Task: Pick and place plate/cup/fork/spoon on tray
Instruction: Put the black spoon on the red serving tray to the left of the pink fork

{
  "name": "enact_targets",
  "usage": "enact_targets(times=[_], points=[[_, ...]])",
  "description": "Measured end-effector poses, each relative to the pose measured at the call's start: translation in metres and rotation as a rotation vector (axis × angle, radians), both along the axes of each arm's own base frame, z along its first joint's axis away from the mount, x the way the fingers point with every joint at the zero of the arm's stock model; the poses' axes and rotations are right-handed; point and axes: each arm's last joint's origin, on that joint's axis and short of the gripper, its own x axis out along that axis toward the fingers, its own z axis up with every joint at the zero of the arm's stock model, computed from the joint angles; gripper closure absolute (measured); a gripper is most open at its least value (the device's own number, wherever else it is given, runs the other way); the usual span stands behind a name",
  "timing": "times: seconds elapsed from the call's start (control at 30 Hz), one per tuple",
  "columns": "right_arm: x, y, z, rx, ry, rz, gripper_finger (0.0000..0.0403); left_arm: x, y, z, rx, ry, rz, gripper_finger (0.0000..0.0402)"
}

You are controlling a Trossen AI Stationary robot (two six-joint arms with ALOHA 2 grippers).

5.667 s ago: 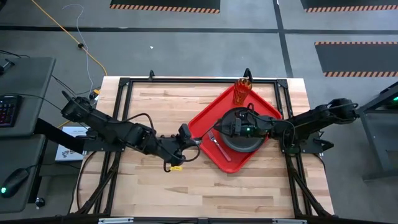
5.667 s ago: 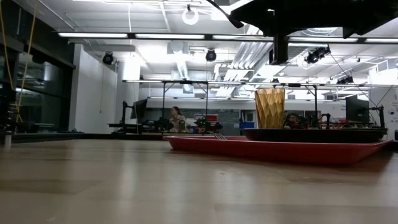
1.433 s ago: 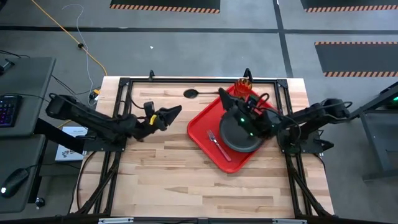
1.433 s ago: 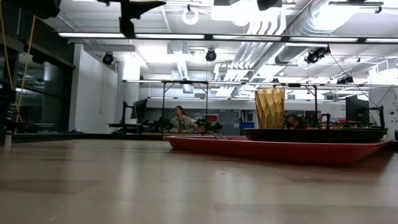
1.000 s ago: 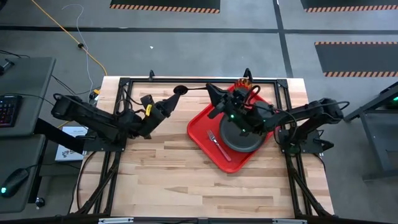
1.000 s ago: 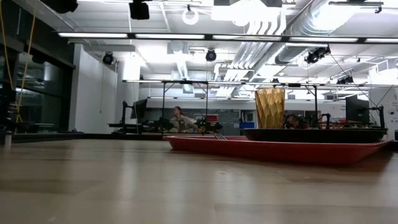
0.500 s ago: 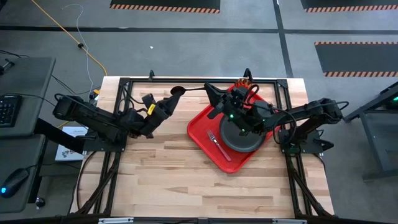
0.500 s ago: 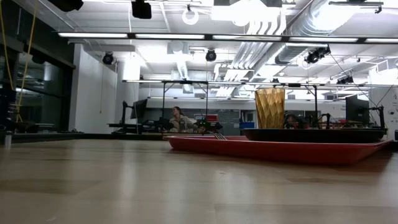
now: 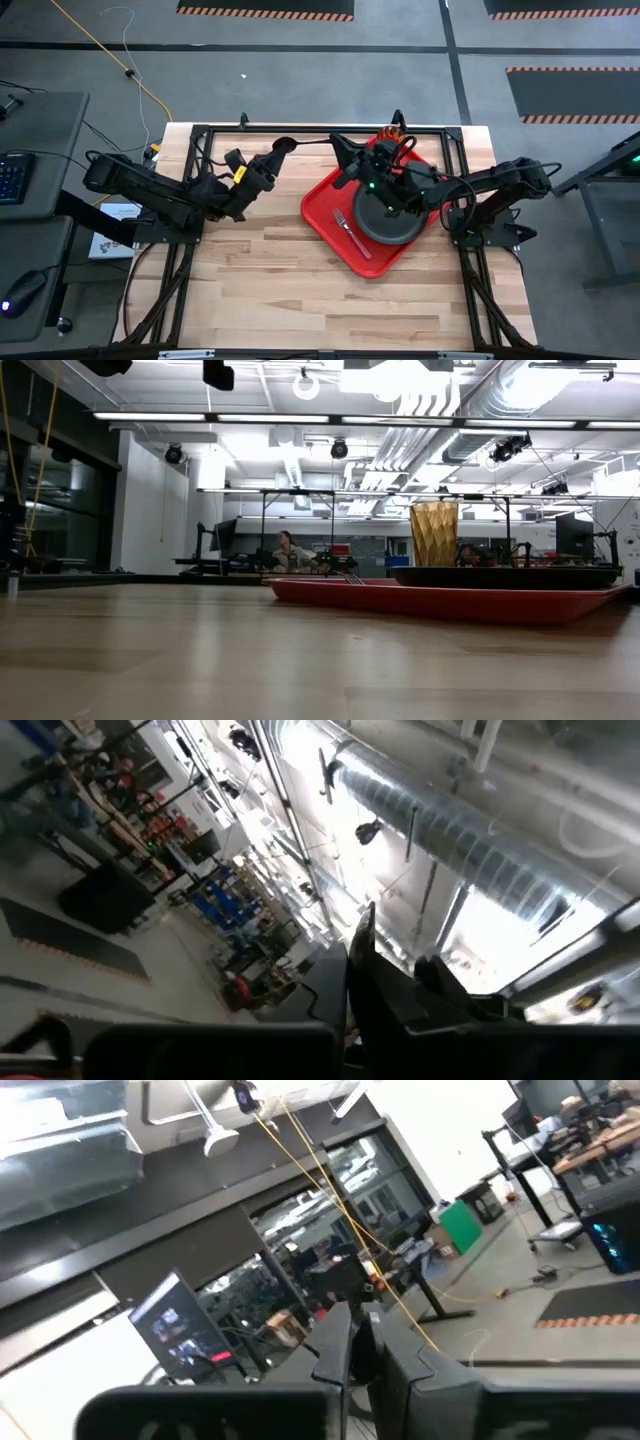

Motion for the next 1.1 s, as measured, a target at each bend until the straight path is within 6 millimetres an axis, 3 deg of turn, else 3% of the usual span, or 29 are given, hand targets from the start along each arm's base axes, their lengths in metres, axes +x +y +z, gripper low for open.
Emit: enact_targets(times=[0.13,0.4,0.53,0.63,0.73,0.87,1.1], points=[[-0.010,-0.001,0.004,0.022,0.053,0.005,0.0358,-0.011,0.003,0.010,0.039,0.064,0.014,0.0399],[-0.052,-0.007,0.008,0.112,0.284,0.017,0.0266,-0.044,0.017,0.025,0.091,0.264,0.019,0.0400],[-0.081,-0.005,0.008,0.167,0.380,0.083,0.0234,-0.059,0.023,0.023,0.102,0.370,-0.041,0.0401],[-0.102,-0.001,0.007,0.185,0.452,0.120,0.0222,-0.058,0.024,0.014,0.042,0.430,-0.169,0.0401],[-0.118,0.001,0.005,0.217,0.498,0.131,0.0219,-0.044,0.022,0.003,-0.022,0.555,-0.320,0.0401],[-0.132,0.002,0.002,0.256,0.528,0.109,0.0219,-0.007,0.013,-0.019,-0.084,0.755,-0.491,0.0401],[-0.134,0.002,-0.004,0.297,0.550,0.097,0.0219,0.064,-0.016,-0.073,-0.169,0.954,-0.651,0.0401]])
